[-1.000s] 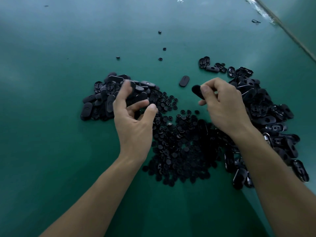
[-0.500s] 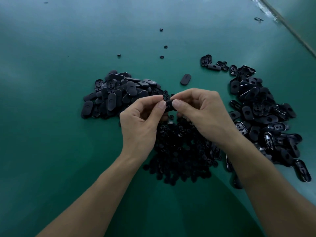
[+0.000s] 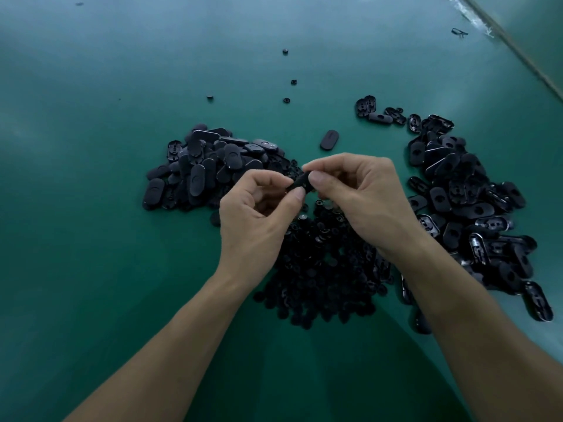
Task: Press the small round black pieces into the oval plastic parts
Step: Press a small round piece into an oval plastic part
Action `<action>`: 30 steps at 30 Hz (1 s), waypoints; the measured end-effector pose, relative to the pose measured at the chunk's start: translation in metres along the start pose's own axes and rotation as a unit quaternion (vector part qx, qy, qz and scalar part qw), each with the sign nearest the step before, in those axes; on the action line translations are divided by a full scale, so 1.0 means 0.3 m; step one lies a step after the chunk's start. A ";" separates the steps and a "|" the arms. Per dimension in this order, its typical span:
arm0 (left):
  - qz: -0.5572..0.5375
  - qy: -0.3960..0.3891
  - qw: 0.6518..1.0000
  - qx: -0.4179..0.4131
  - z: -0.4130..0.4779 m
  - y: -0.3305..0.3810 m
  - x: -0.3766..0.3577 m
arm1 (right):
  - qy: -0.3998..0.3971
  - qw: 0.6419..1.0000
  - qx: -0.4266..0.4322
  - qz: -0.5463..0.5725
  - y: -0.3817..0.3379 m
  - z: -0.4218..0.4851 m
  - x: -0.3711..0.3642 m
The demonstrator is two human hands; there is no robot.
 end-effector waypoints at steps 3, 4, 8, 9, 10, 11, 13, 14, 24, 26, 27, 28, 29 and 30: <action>0.009 0.018 1.000 -0.006 0.001 -0.001 0.008 | -0.042 0.999 0.022 0.000 -0.034 0.016 -0.028; 0.007 0.028 1.000 -0.006 0.002 -0.003 0.013 | -0.051 0.998 0.028 0.003 -0.044 0.022 -0.033; 0.018 0.033 0.999 -0.009 0.007 -0.011 0.020 | 0.009 0.998 0.025 -0.054 -0.038 0.047 0.010; 0.020 0.030 0.999 -0.018 0.008 -0.007 0.018 | 0.023 0.993 0.025 -0.114 -0.032 0.054 0.020; 0.015 0.028 0.999 -0.025 0.007 -0.002 0.017 | 0.025 0.983 0.021 -0.180 -0.023 0.058 0.023; 0.005 0.029 0.999 -0.029 0.007 0.002 0.016 | 0.017 0.971 0.012 -0.236 -0.011 0.060 0.020; -0.011 0.034 0.999 -0.031 0.005 0.006 0.017 | -0.011 0.953 -0.010 -0.303 0.020 0.061 0.007; -0.015 0.036 0.999 -0.030 0.004 0.006 0.018 | -0.025 0.946 -0.017 -0.323 0.032 0.059 -0.002; -0.032 0.054 0.998 -0.003 0.002 -0.002 0.028 | -0.027 0.941 -0.041 -0.335 0.055 0.069 -0.032; -0.051 0.055 0.997 0.004 0.000 -0.005 0.026 | -0.020 0.943 -0.036 -0.331 0.052 0.069 -0.025; -0.062 0.055 0.996 0.008 0.000 -0.007 0.026 | -0.013 0.944 -0.029 -0.327 0.047 0.068 -0.022; -0.071 0.057 0.996 0.012 0.001 -0.009 0.027 | -0.005 0.946 -0.021 -0.322 0.041 0.067 -0.018; -0.077 0.059 0.995 0.015 0.002 -0.012 0.029 | 0.002 0.949 -0.014 -0.315 0.035 0.065 -0.014; -0.081 0.061 0.995 0.017 0.003 -0.013 0.031 | 0.009 0.953 -0.010 -0.304 0.028 0.062 -0.009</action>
Point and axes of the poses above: each hand's wrist, its own z-axis towards the middle knuckle, its own x-axis out of the back of the hand, y = z × x, the point moved 7 cm from there along z, towards the middle knuckle, and after that the axes turned 4 degrees about z, right-handed, at the moved point
